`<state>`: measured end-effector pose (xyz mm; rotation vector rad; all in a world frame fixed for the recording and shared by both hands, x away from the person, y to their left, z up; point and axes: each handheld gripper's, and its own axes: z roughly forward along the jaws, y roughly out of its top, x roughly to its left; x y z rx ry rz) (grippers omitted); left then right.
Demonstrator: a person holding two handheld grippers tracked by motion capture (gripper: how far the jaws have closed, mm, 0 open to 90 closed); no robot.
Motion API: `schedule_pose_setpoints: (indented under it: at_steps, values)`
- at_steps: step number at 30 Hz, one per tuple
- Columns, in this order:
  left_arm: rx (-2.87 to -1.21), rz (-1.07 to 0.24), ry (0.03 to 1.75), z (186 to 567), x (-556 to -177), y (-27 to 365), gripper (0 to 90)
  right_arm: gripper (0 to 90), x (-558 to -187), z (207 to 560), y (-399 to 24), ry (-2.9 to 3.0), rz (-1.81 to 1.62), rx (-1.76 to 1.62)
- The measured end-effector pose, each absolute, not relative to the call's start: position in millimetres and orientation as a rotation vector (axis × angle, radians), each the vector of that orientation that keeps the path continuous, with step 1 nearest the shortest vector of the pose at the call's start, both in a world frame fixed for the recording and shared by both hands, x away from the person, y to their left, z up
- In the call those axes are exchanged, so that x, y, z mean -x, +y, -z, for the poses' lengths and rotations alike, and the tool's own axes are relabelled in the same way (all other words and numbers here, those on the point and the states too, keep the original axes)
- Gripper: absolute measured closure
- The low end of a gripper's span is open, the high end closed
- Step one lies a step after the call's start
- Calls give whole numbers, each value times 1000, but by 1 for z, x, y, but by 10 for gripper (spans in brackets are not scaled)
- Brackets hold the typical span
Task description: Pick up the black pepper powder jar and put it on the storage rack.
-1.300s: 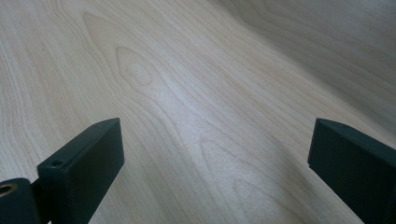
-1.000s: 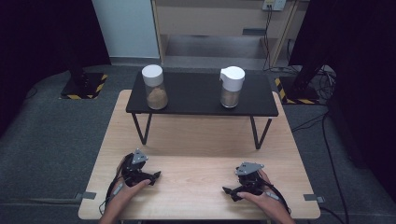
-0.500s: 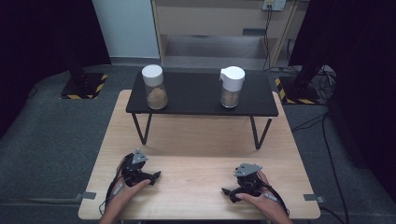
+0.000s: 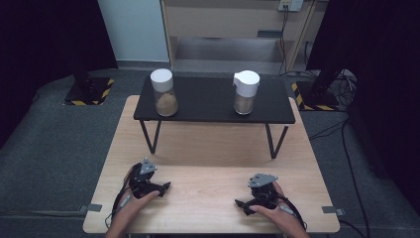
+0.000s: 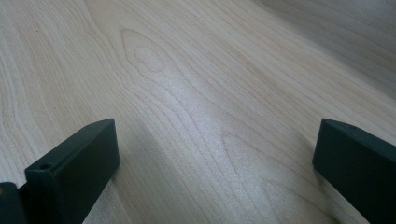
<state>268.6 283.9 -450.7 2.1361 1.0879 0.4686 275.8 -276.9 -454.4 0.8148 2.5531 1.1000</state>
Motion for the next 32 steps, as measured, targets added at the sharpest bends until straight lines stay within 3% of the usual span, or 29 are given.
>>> schedule_pose_setpoints:
  at_steps: [32]
  values:
    - [-2134,-470,1090,451,-268,283,0,14,-274,455,-276,2544,-1098,-829]
